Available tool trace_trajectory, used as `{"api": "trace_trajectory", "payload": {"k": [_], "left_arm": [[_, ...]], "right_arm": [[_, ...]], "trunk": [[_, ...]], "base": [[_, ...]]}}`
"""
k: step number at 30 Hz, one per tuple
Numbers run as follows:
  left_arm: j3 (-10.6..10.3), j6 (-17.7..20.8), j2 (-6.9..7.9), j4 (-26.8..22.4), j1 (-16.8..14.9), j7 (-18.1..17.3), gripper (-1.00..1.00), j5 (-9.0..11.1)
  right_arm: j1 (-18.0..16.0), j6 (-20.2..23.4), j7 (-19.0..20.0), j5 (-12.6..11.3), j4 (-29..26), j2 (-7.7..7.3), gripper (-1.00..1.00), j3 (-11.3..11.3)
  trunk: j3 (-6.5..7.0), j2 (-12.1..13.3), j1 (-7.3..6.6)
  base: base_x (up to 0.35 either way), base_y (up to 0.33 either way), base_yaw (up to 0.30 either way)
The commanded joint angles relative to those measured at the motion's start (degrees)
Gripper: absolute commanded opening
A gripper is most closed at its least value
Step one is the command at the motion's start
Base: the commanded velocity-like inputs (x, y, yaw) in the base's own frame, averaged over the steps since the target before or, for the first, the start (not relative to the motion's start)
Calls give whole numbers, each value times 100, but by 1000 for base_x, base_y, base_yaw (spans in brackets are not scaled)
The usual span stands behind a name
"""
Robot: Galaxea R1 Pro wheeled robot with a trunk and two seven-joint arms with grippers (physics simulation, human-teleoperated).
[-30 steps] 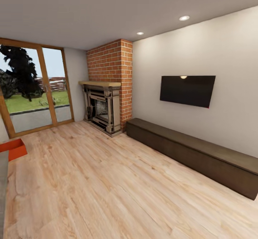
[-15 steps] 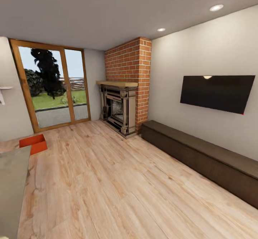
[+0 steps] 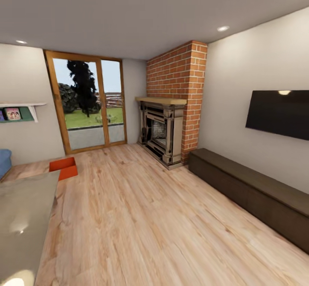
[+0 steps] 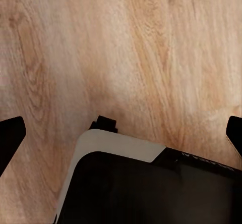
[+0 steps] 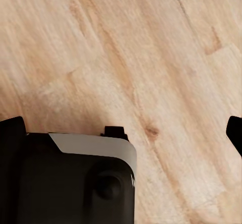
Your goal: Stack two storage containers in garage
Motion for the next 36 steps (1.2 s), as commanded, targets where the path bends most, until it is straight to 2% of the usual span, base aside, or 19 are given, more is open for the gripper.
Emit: {"api": "trace_trajectory", "payload": {"k": [1,15,36], "left_arm": [[-49,-13,-1,2,-4,15,100,42],[-49,-5,-8,2,-4,14,100,34],[-49,-5,-17,2,-4,14,100,6]], "right_arm": [[-8,-31,-30,61,18,0,100,-46],[-8,-31,-25,55,18,0,100,-46],[-6,-29,14,56,18,-9,100,-39]], "trunk": [[-8,-5,4],[-8,-5,4],[-8,-5,4]], "base": [[321,0,289],[321,0,280],[319,-60,15]]}}
